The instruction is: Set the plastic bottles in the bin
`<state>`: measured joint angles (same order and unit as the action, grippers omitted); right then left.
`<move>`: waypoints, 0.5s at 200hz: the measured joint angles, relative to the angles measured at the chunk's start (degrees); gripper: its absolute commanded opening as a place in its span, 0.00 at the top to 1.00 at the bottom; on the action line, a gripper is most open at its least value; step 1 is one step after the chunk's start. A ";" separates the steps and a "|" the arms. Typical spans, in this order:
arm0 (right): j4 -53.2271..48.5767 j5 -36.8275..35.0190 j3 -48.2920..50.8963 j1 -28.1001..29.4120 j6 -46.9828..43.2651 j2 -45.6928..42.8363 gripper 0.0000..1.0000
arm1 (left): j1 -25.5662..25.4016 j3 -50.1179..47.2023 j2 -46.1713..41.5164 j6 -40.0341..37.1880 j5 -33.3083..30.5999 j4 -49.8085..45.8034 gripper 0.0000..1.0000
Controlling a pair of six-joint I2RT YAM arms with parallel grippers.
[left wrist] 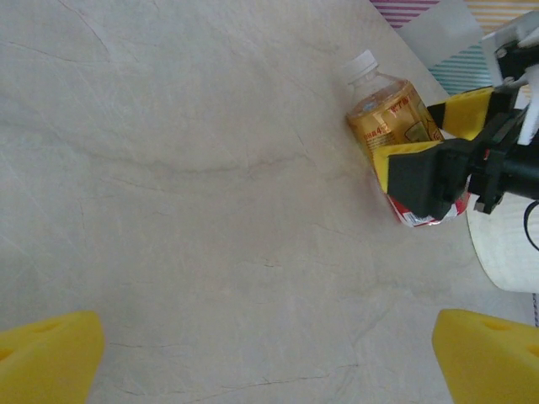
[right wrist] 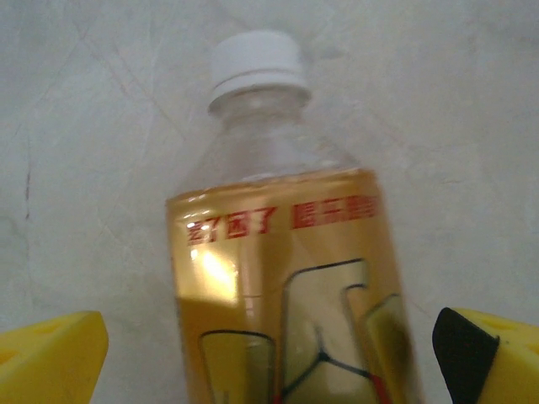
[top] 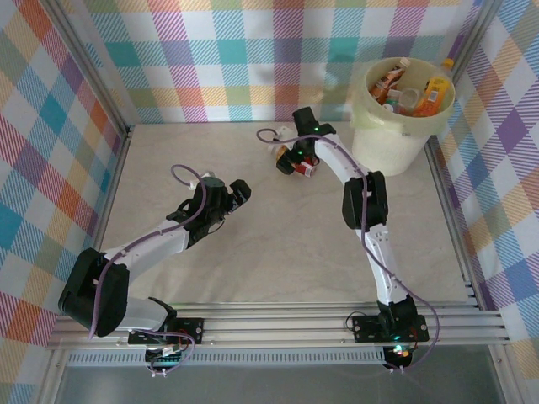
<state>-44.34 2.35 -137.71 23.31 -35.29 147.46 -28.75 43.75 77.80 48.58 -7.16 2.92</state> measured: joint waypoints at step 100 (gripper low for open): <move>-3.67 -0.70 2.08 0.20 4.85 -0.50 0.42 | 0.00 -0.92 0.00 0.07 0.74 0.09 0.00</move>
<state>-48.01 1.65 -135.63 23.51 -30.44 146.96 -28.75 42.83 77.80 48.64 -6.42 3.01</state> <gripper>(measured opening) 0.625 0.998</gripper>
